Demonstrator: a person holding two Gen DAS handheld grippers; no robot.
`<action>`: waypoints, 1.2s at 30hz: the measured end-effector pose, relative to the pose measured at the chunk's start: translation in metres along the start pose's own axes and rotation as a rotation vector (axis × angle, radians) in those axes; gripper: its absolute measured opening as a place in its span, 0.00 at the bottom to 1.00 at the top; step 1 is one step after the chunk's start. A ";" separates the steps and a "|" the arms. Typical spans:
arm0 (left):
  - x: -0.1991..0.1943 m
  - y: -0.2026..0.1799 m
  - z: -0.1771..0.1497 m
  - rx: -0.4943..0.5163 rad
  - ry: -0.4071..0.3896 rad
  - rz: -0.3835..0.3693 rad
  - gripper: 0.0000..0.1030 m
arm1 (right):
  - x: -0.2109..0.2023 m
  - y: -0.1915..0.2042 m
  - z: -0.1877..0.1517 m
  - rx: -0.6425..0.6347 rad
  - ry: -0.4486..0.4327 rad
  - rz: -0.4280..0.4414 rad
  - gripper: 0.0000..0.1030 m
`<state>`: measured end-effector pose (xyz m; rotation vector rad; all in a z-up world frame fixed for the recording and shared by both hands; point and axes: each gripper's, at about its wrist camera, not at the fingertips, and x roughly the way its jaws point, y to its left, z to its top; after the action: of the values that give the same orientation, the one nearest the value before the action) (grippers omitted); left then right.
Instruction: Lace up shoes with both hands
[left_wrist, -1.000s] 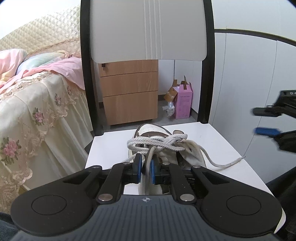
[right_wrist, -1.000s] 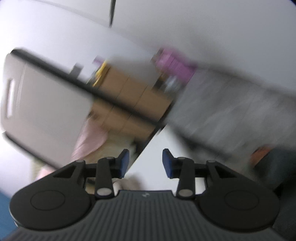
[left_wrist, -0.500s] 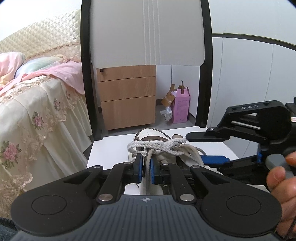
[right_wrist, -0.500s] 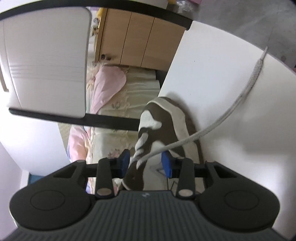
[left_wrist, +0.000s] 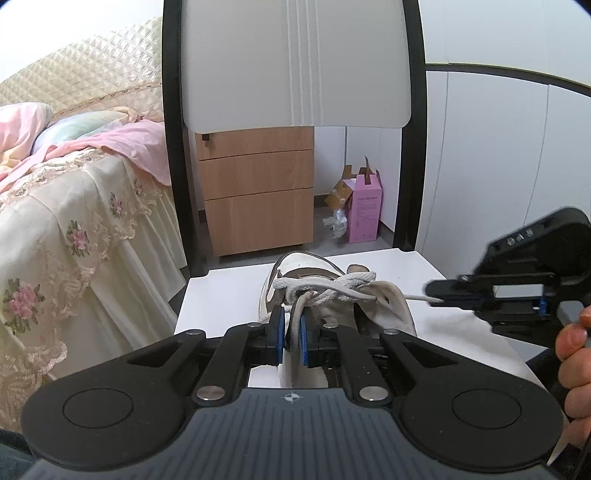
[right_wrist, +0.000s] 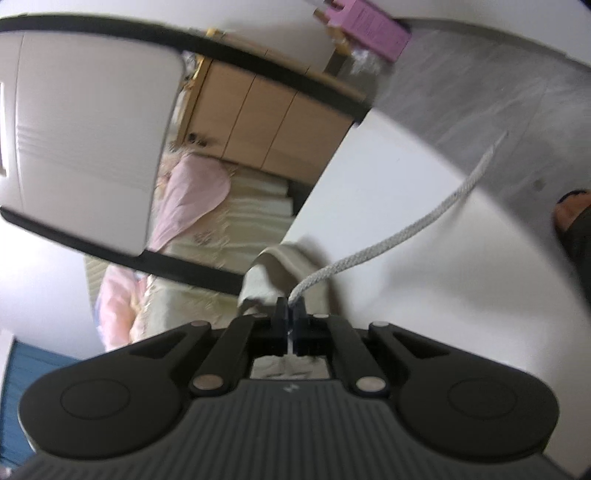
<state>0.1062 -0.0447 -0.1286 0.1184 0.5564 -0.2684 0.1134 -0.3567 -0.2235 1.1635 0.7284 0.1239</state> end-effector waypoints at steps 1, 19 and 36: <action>0.000 0.000 0.000 -0.002 0.000 -0.002 0.10 | -0.003 -0.003 0.002 -0.004 -0.009 -0.019 0.02; -0.015 0.022 0.010 -0.184 0.013 -0.112 0.38 | -0.038 0.013 -0.006 -0.214 -0.052 -0.141 0.31; 0.043 0.114 -0.031 -1.074 0.151 -0.453 0.63 | -0.035 0.060 -0.050 -0.470 -0.079 -0.119 0.39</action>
<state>0.1575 0.0611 -0.1734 -1.0451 0.8123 -0.3690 0.0733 -0.3079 -0.1655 0.6721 0.6529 0.1395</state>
